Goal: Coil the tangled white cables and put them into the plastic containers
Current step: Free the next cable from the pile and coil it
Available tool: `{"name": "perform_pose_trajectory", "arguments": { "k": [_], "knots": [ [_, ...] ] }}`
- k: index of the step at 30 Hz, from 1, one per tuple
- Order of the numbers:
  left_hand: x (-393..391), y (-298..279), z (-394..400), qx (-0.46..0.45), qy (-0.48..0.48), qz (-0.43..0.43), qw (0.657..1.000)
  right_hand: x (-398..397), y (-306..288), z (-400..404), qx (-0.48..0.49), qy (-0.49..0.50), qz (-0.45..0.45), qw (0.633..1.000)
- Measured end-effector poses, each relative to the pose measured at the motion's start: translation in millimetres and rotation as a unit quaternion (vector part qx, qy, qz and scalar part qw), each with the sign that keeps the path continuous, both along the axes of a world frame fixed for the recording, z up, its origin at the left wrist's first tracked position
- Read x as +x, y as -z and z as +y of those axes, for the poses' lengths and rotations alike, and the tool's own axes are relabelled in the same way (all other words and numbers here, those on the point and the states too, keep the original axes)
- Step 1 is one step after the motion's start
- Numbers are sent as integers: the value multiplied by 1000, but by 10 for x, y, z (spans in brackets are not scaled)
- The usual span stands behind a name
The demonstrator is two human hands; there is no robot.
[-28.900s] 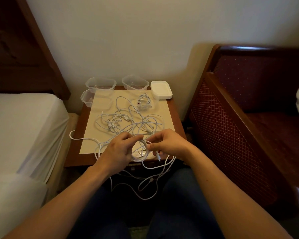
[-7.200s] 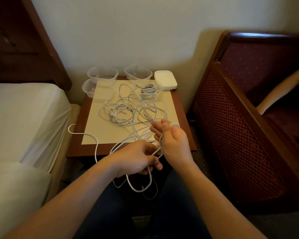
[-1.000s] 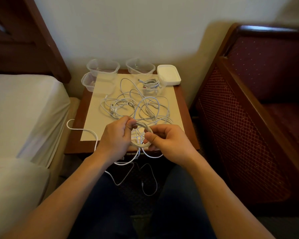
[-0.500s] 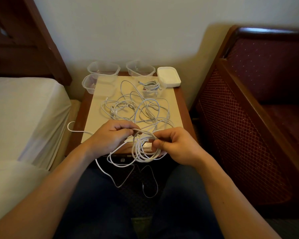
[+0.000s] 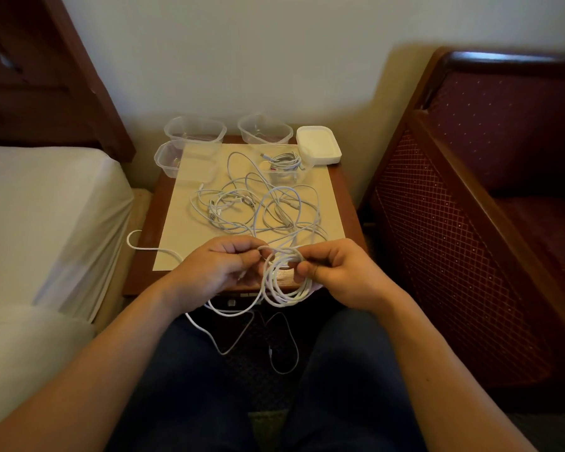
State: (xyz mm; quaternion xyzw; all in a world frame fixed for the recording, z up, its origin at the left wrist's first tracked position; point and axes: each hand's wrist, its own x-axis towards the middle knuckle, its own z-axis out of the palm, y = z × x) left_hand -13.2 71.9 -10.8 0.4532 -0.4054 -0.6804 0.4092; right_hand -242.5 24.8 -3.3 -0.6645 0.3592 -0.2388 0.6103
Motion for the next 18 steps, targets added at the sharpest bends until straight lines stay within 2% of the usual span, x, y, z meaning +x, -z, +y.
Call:
{"name": "perform_pose_trajectory", "arguments": {
  "k": [3, 5, 9, 13, 16, 18],
  "knots": [
    [-46, 64, 45, 45, -2, 88, 995, 25, 57, 15, 13, 19, -14, 1000],
    [-106, 117, 77, 49, -10, 112, 992, 36, 82, 26, 21, 18, -26, 999],
    [-219, 211, 128, 39, -76, 83, 993, 34, 83, 52, 23, 0, -35, 999],
    [-240, 251, 119, -5, -108, -41, 993, 19, 110, 40, 2, 15, 5, 1000],
    [-241, 221, 109, 21, -138, -7, 990, 43, 133, 60, -7, 11, 22, 1000],
    [-227, 214, 117, 44, -124, 16, 991, 57, 154, 61, -3, 17, 35, 999]
  ]
}}
